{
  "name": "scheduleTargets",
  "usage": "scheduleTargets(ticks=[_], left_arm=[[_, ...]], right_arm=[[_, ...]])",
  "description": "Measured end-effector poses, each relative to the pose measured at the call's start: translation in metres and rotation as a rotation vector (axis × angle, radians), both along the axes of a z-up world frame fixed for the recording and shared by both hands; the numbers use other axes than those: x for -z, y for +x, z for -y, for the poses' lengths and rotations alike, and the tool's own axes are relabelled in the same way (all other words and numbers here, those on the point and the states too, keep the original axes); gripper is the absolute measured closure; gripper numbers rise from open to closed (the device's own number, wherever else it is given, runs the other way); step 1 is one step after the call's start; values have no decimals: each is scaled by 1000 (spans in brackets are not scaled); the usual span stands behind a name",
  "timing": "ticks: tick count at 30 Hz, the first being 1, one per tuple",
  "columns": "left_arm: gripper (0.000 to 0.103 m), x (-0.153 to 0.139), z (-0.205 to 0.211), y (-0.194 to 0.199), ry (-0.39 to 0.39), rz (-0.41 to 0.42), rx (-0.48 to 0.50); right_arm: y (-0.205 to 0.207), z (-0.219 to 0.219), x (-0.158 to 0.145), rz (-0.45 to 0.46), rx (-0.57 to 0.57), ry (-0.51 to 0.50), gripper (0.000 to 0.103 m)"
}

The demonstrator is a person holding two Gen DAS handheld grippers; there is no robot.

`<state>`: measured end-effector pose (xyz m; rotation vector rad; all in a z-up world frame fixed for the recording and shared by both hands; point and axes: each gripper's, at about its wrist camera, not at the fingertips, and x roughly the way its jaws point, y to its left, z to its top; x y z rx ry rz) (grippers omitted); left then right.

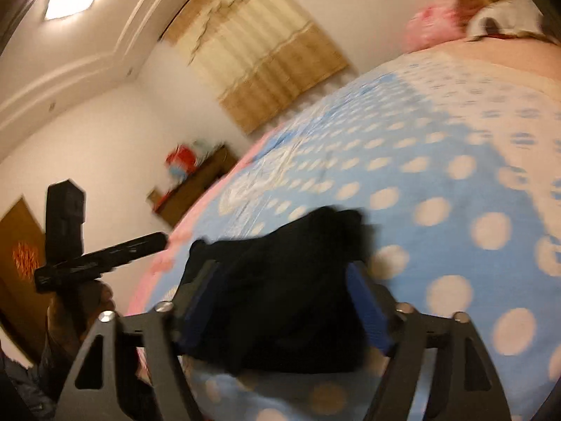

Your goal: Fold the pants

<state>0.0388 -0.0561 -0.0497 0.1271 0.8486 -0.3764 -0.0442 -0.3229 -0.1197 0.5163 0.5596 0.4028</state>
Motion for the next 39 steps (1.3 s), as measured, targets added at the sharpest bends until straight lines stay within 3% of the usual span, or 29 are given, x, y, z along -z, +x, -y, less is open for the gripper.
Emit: scheduleTargets(ticks=[2, 5, 8, 12, 15, 17, 21, 24, 25, 27, 31, 33, 38, 39], left_arm=[[21, 24, -9, 0, 45, -44, -25], [21, 51, -14, -6, 118, -49, -38], [21, 66, -17, -8, 98, -70, -43], [21, 71, -22, -4, 41, -89, -54], [20, 72, -22, -3, 26, -85, -47], [20, 72, -25, -1, 9, -88, -47], [18, 74, -30, 0, -19, -86, -55], [18, 75, -32, 2, -32, -87, -63], [18, 75, -33, 2, -39, -88, -64], [17, 76, -34, 3, -48, -90, -68], [14, 76, -36, 1, -52, -81, -101], [7, 77, -38, -2, -45, -63, -128], [0, 89, -41, -4, -48, -46, -173], [0, 88, -41, -4, -49, -45, -175]], right_arm=[[5, -17, 0, -25, 19, -122, 27], [14, -19, 9, -78, 47, -203, 27], [23, -8, 20, -125, 107, -285, 28], [20, 3, 13, -100, 70, -243, 57], [24, 4, -9, -49, 24, -215, 57], [36, 3, -15, -70, -17, -182, 57], [60, 1, -9, -151, 42, -258, 57], [68, -5, -1, -173, 23, -280, 60], [68, -6, 0, -166, 19, -287, 74], [70, -1, -1, -164, -1, -245, 87], [72, -4, -21, -82, -10, -250, 89], [74, -9, -31, -60, -6, -274, 89], [92, -3, 4, -182, 16, -306, 86], [90, 0, 5, -164, 19, -285, 83]])
